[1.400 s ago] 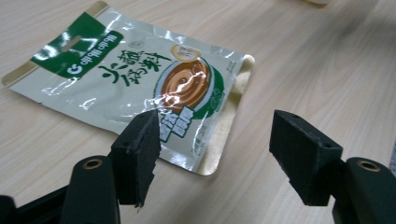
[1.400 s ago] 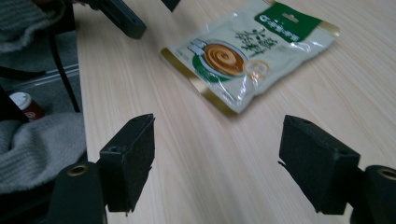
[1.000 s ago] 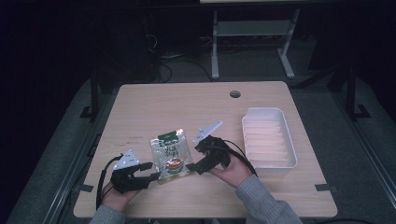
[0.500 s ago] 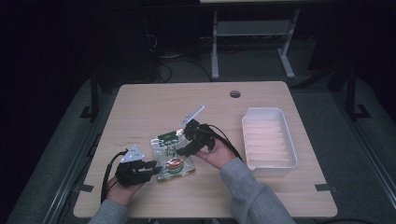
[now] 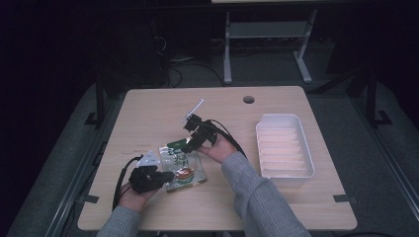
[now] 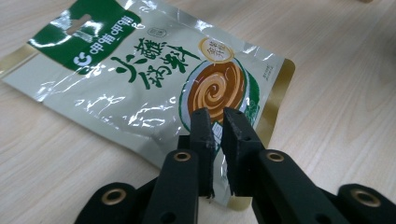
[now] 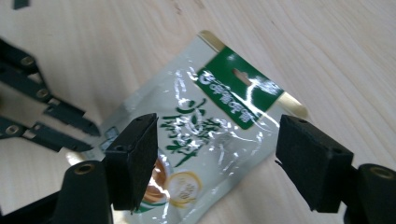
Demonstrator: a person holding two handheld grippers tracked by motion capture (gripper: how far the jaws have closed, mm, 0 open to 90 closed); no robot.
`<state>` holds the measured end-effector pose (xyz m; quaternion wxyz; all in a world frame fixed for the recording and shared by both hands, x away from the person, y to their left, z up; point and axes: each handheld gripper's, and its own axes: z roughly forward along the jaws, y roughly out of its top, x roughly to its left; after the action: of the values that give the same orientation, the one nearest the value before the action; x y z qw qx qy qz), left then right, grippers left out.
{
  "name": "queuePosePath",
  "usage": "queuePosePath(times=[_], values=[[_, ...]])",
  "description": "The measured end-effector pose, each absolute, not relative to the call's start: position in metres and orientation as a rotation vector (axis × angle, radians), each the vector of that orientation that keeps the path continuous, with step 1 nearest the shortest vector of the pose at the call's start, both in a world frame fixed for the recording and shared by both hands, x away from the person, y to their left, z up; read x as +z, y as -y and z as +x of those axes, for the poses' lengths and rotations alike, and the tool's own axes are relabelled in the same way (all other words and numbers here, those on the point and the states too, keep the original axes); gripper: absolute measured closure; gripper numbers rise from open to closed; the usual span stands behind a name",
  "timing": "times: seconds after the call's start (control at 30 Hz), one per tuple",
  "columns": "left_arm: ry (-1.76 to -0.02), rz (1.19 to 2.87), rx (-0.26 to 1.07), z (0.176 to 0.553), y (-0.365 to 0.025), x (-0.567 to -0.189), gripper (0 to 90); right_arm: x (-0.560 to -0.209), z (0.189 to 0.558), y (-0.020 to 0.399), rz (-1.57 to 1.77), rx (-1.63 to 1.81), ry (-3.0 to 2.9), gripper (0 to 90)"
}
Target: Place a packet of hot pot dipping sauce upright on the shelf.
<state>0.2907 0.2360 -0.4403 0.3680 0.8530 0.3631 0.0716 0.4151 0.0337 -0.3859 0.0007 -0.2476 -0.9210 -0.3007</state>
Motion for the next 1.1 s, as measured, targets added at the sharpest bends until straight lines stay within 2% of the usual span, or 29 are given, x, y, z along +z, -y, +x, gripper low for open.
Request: queuePosePath(times=[0.2,0.6,1.1], values=[[-0.933,2.229,0.162,0.297,-0.228,-0.446,85.9,-0.396,0.438,-0.037,-0.849,-0.881,2.867,29.0],[-0.949,2.272,0.123,0.3,-0.228,-0.455,87.1,-0.416,0.459,-0.048,-0.923,-0.762,2.875,29.8],[-0.954,2.279,0.124,0.299,-0.228,-0.457,88.3,-0.435,0.477,-0.05,-0.971,-0.685,2.843,35.8]])
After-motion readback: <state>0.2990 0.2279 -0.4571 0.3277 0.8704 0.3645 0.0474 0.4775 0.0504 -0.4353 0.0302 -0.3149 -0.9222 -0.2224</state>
